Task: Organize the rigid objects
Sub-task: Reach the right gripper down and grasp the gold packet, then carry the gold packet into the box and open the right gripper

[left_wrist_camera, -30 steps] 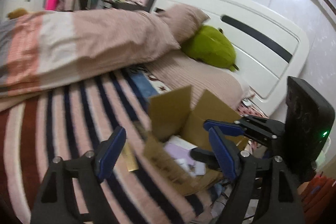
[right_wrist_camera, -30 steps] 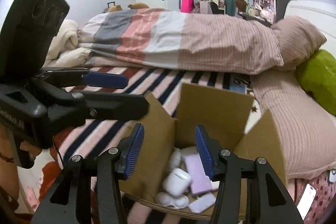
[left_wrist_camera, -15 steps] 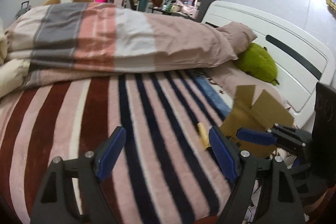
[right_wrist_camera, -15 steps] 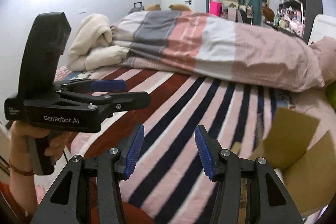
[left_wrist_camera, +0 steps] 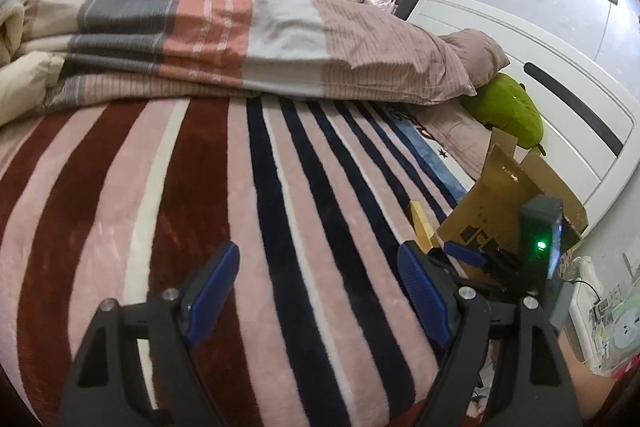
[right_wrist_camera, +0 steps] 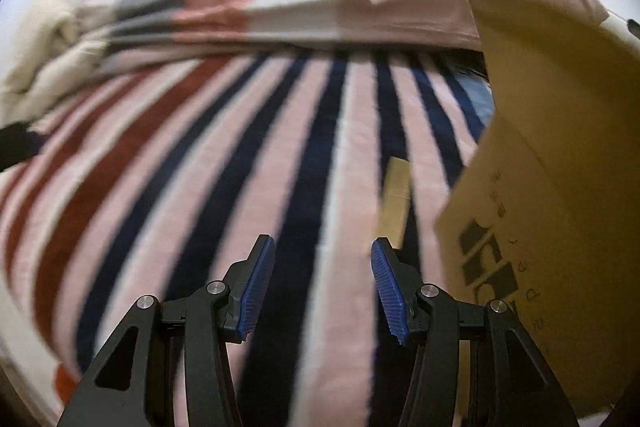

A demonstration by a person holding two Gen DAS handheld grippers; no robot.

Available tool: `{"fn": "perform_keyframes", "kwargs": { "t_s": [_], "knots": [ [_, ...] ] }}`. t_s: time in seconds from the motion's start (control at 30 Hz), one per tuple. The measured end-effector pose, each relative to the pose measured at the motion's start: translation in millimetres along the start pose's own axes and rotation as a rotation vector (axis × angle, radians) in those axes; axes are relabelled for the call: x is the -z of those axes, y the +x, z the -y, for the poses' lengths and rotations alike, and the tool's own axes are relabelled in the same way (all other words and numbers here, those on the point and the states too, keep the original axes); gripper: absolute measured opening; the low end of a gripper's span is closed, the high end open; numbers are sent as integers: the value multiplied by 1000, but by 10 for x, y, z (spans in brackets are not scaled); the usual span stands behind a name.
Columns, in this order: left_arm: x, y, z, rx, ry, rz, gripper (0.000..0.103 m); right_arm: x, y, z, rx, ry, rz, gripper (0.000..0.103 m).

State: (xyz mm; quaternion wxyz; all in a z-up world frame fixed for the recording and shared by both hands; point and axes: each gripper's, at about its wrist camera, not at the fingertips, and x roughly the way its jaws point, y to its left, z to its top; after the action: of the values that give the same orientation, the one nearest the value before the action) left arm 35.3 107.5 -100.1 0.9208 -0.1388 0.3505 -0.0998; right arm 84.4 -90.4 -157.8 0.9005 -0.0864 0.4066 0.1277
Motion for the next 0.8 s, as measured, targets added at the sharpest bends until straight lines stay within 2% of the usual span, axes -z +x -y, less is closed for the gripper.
{"fn": "perform_keyframes", "kwargs": {
  "t_s": [0.13, 0.2, 0.27, 0.3, 0.33, 0.4, 0.53, 0.57, 0.63, 0.67, 0.73, 0.8],
  "knots": [
    [36, 23, -65, 0, -23, -3, 79, -24, 199, 75, 110, -3, 13, 43],
    [43, 15, -76, -3, -27, -1, 79, -46, 295, 101, 142, -7, 13, 33],
    [53, -2, -88, -5, -31, 1, 79, -57, 374, 122, 162, -17, 14, 31],
    [56, -12, -91, -7, -33, 2, 79, -65, 407, 126, 175, -18, 14, 21],
    [54, -23, -90, -9, -34, 4, 79, -66, 417, 140, 183, -15, 15, 18],
    [55, -37, -93, -12, -39, 6, 79, -69, 400, 180, 148, 1, 17, 16],
    [41, -29, -70, -8, -47, 4, 79, 61, 172, 115, -85, -55, -6, 14],
    [39, -25, -47, -4, -45, 2, 79, 122, 87, 67, -179, -84, -29, 14],
    [35, -14, -5, -3, -33, -3, 79, 191, 21, -5, -266, -124, -63, 14],
    [37, -10, 12, -5, -27, -6, 79, 216, -4, -62, -282, -159, -76, 14],
    [45, 12, 18, -16, -25, -18, 79, 237, -42, -186, -247, -245, -47, 14],
    [52, 32, 6, -30, -29, -30, 79, 201, 22, -248, -227, -264, -45, 16]
  ]
}}
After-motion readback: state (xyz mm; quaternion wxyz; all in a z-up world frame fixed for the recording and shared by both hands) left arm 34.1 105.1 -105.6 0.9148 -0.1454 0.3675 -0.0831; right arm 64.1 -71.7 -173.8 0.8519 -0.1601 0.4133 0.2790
